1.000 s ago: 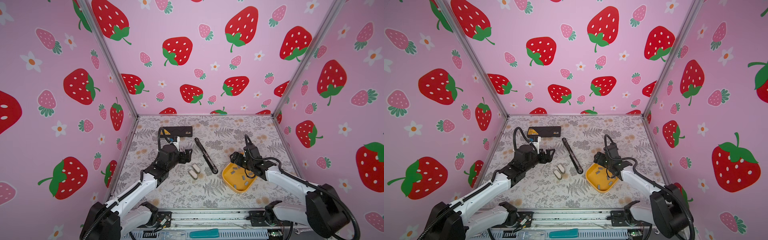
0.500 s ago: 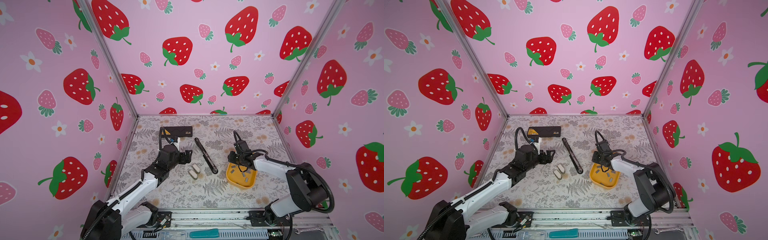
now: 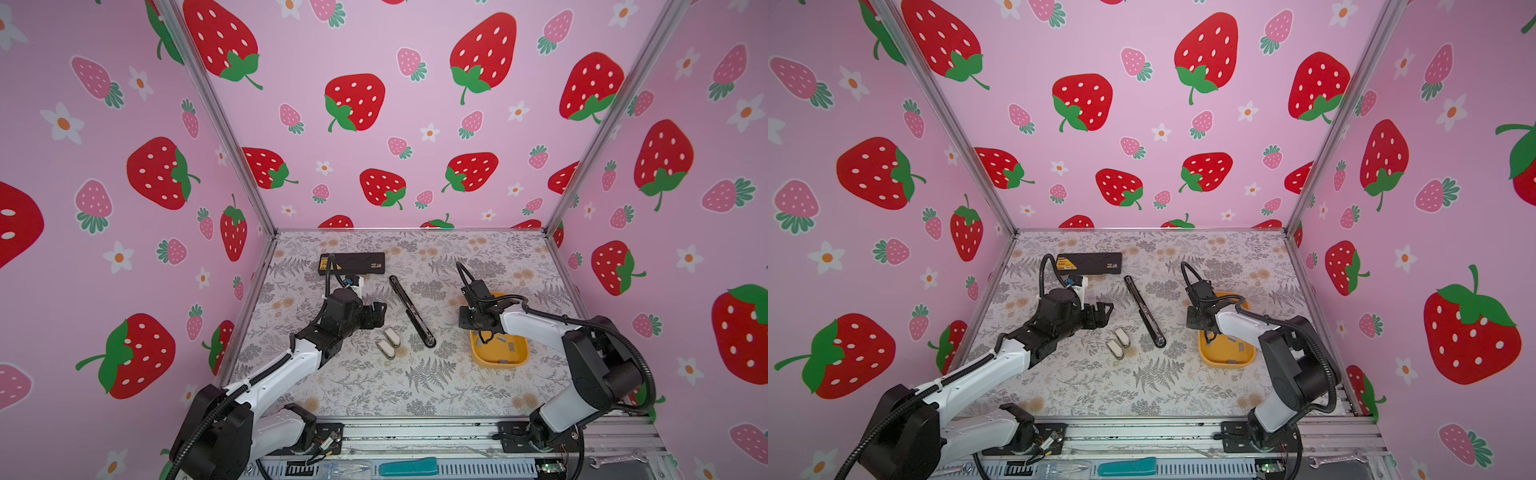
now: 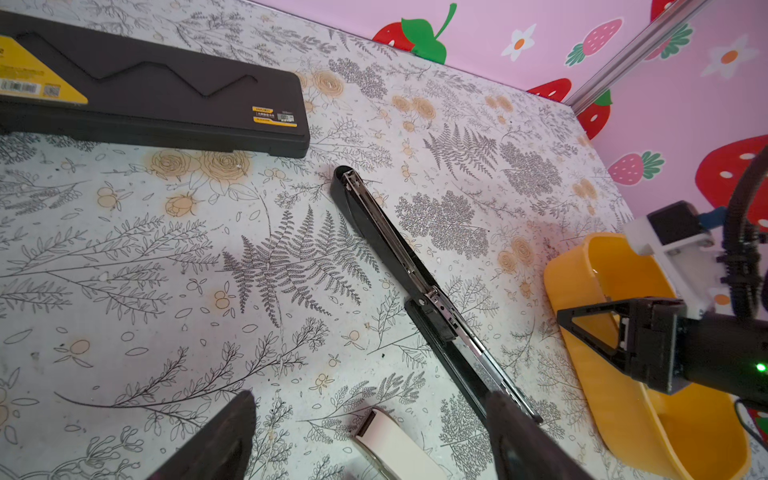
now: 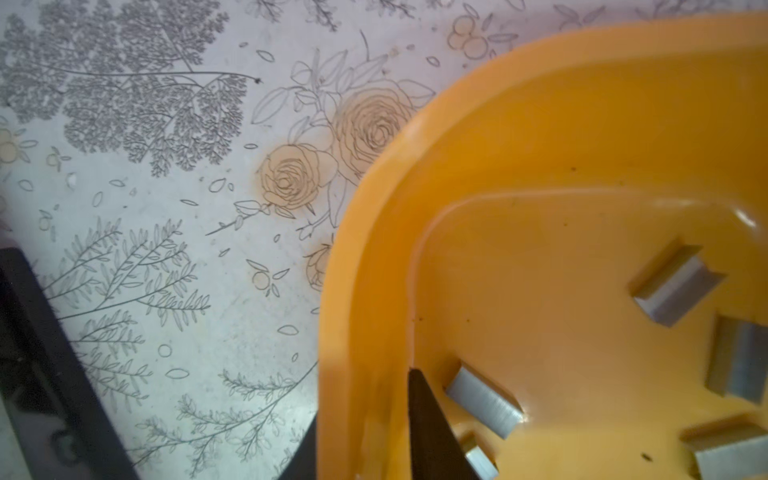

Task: Load the staples into the stapler

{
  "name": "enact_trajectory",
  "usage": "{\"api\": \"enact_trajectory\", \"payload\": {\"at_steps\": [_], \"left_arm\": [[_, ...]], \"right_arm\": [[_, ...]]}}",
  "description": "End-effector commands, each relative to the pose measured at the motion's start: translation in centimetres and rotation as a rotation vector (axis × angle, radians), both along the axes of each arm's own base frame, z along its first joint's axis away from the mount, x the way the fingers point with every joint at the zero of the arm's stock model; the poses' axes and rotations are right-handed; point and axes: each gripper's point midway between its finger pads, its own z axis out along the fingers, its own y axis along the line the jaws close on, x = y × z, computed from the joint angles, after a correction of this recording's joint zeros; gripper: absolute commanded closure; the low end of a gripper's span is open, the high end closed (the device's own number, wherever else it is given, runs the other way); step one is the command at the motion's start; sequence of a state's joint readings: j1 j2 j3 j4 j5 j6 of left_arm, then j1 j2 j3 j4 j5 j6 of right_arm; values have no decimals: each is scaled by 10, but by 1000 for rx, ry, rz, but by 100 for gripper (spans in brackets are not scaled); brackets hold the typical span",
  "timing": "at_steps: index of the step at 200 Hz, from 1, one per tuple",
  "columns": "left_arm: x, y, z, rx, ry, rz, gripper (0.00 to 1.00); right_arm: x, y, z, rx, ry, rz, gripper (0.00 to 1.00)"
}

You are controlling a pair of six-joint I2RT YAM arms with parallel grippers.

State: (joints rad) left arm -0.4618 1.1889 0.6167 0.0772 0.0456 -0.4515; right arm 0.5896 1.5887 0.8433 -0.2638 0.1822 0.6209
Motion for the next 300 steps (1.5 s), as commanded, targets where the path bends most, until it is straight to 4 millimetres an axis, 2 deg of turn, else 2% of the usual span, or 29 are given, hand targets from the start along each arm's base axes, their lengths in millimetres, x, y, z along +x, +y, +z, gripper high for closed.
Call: {"api": "enact_trajectory", "payload": {"at_steps": [1, 20, 51, 71, 85, 104, 126, 155, 207, 226, 267, 300], "left_arm": [[13, -4, 24, -64, -24, 38, 12], [16, 0, 26, -69, -21, 76, 12], [20, 13, 25, -36, -26, 149, 12], [21, 14, 25, 5, -14, 141, 12], [21, 13, 25, 2, -17, 132, 12], [20, 10, 27, -13, -27, 116, 12], [19, 13, 25, -8, -28, 125, 12], [18, 18, 22, -2, -23, 140, 12], [18, 21, 18, 5, -10, 142, 12], [18, 20, 19, 5, -12, 135, 12], [19, 17, 15, 8, -2, 119, 12], [23, 7, 10, -14, 20, 94, 12]], "right_arm": [[-2, -15, 23, -54, -53, -5, 53], [-4, -17, 51, -52, -124, -3, 34], [-14, 3, 121, -71, -313, 19, 24], [-32, 38, 159, -40, -435, 73, 23], [-46, 79, 166, 39, -504, 185, 23], [-62, 128, 147, 134, -492, 329, 23], [-63, 146, 108, 126, -398, 348, 26], [-62, 148, 68, 110, -333, 344, 30], [-63, 146, 28, 116, -253, 367, 37], [-62, 143, 13, 106, -228, 366, 46], [-59, 141, 0, 96, -208, 356, 55], [-59, 139, -2, 92, -203, 347, 69]]}}
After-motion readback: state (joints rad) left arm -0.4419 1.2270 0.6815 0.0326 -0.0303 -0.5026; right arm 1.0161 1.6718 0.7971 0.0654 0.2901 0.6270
